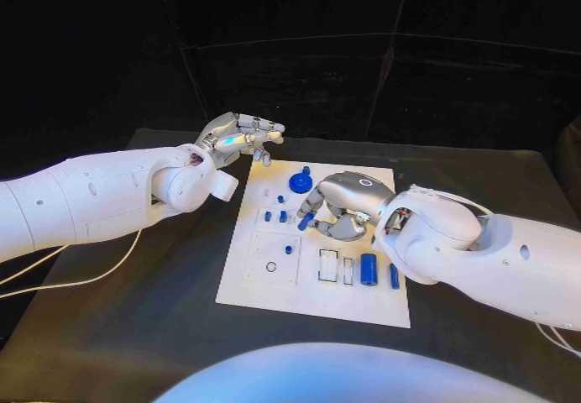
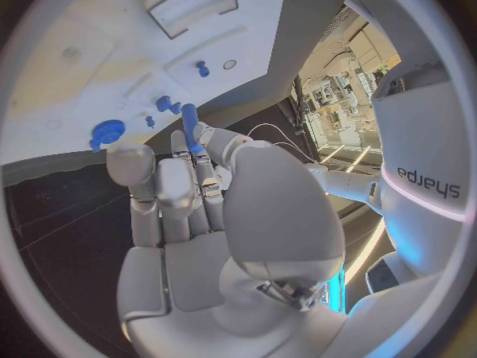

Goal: Assemble the parts on the task board

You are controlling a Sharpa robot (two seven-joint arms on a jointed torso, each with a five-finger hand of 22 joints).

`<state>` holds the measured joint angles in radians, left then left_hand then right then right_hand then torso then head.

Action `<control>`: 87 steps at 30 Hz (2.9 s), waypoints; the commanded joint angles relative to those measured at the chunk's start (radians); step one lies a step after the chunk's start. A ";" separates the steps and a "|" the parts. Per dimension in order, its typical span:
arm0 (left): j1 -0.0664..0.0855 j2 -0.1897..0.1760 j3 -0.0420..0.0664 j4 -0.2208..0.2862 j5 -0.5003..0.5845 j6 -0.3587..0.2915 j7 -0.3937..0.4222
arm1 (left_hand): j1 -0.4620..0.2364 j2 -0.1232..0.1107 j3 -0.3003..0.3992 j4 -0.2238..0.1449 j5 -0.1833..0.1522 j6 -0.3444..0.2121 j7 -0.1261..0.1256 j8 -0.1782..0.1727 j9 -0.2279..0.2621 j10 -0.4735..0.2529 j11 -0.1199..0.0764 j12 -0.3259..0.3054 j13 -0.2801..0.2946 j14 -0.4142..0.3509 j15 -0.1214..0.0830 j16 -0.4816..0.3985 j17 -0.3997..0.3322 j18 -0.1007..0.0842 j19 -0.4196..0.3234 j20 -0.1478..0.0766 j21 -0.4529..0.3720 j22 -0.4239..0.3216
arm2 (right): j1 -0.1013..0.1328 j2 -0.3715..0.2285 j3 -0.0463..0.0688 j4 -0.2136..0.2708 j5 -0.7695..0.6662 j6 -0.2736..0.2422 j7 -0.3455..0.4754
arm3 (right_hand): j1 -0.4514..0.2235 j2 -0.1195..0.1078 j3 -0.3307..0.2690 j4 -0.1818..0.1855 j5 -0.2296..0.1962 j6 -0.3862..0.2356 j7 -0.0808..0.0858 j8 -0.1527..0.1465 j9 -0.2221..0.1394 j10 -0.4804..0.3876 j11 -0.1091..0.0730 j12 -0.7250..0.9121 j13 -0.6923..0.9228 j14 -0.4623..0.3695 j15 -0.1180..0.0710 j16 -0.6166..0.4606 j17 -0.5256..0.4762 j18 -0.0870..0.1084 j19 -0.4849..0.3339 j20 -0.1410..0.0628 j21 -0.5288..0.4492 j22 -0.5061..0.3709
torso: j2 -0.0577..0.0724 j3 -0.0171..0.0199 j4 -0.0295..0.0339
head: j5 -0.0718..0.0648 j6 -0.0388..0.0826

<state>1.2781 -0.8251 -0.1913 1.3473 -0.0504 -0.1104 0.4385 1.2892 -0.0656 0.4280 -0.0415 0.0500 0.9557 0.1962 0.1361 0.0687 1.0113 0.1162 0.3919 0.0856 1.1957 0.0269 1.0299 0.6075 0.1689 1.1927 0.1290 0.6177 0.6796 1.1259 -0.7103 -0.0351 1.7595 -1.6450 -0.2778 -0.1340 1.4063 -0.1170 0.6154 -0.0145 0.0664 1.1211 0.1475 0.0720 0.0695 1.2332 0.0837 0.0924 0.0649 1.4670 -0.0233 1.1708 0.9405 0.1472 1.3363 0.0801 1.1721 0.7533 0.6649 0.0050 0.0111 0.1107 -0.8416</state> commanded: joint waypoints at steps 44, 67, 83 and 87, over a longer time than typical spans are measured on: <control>0.002 0.024 0.001 -0.010 0.005 0.023 -0.002 | -0.011 0.004 -0.003 0.007 0.001 -0.006 0.001 0.005 -0.001 -0.008 0.002 0.007 0.001 -0.004 0.005 0.001 -0.007 0.013 0.003 0.001 -0.004 -0.003 | -0.064 0.201 -0.022 -0.128 -0.066 0.177 0.057 | -0.019 0.003 0.002 -0.005 0.009 -0.004 0.003 -0.005 0.001 0.023 -0.011 -0.012 0.001 0.001 0.006 0.002 0.004 -0.012 -0.005 0.004 -0.001 0.002 | -0.001 0.0011 -0.0019 | 0.029 -0.011; 0.002 0.024 0.001 -0.011 0.005 0.025 -0.004 | -0.011 0.004 -0.003 0.007 0.001 -0.006 0.001 0.005 -0.001 -0.008 0.002 0.007 0.001 -0.004 0.005 0.001 -0.007 0.013 0.003 0.001 -0.004 -0.003 | -0.082 0.225 -0.027 -0.152 -0.105 0.185 0.022 | -0.023 0.004 0.001 -0.006 0.008 -0.004 0.003 -0.005 0.001 0.024 -0.011 -0.013 0.002 0.002 0.006 0.003 0.005 -0.012 -0.005 0.005 -0.001 0.002 | 0.000 0.0016 -0.0029 | 0.033 -0.020; 0.002 0.024 0.001 -0.011 0.005 0.027 -0.007 | -0.012 0.004 -0.003 0.007 0.001 -0.008 0.001 0.005 -0.001 -0.011 0.003 0.009 0.001 -0.007 0.005 0.001 -0.010 0.013 0.003 0.001 -0.006 -0.004 | -0.086 0.239 -0.029 -0.156 -0.103 0.176 0.037 | -0.103 -0.044 -0.079 0.004 0.059 -0.045 0.012 -0.010 -0.004 -0.018 0.001 -0.032 -0.002 0.001 0.017 0.004 0.006 -0.012 -0.011 0.013 -0.003 -0.004 | -0.001 0.0009 -0.0030 | 0.035 -0.021; 0.002 0.023 0.001 -0.010 0.005 0.028 -0.009 | -0.012 0.004 -0.003 0.007 0.001 -0.008 0.001 0.005 -0.001 -0.011 0.003 0.009 0.001 -0.007 0.005 0.001 -0.010 0.013 0.003 0.001 -0.006 -0.004 | -0.087 0.239 -0.030 -0.157 -0.091 0.161 0.043 | -0.127 -0.061 -0.120 0.011 0.082 -0.081 0.018 -0.011 -0.005 -0.068 0.011 -0.029 -0.002 -0.002 0.025 0.000 -0.002 -0.007 -0.025 0.020 -0.020 -0.035 | -0.001 0.0008 -0.0029 | 0.035 -0.021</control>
<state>1.2783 -0.8024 -0.1910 1.3359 -0.0503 -0.0945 0.4300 1.2844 -0.0608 0.4250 -0.0385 0.0500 0.9557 0.1962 0.1360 0.0688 1.0078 0.1198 0.3988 0.0856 1.1921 0.0305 1.0299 0.5987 0.1690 1.1926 0.1290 0.6177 0.6760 1.0384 -0.4722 -0.0648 1.6021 -1.7462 -0.1006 -0.1053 1.2889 -0.1788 0.5031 -0.0049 0.1431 1.0478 0.1654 0.0646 0.0657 1.1731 0.0930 0.0638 0.0617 1.4647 -0.0067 1.1708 0.9433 0.1475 1.3168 0.0996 1.1558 0.7251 0.6643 0.0060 0.0075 0.1456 -0.8621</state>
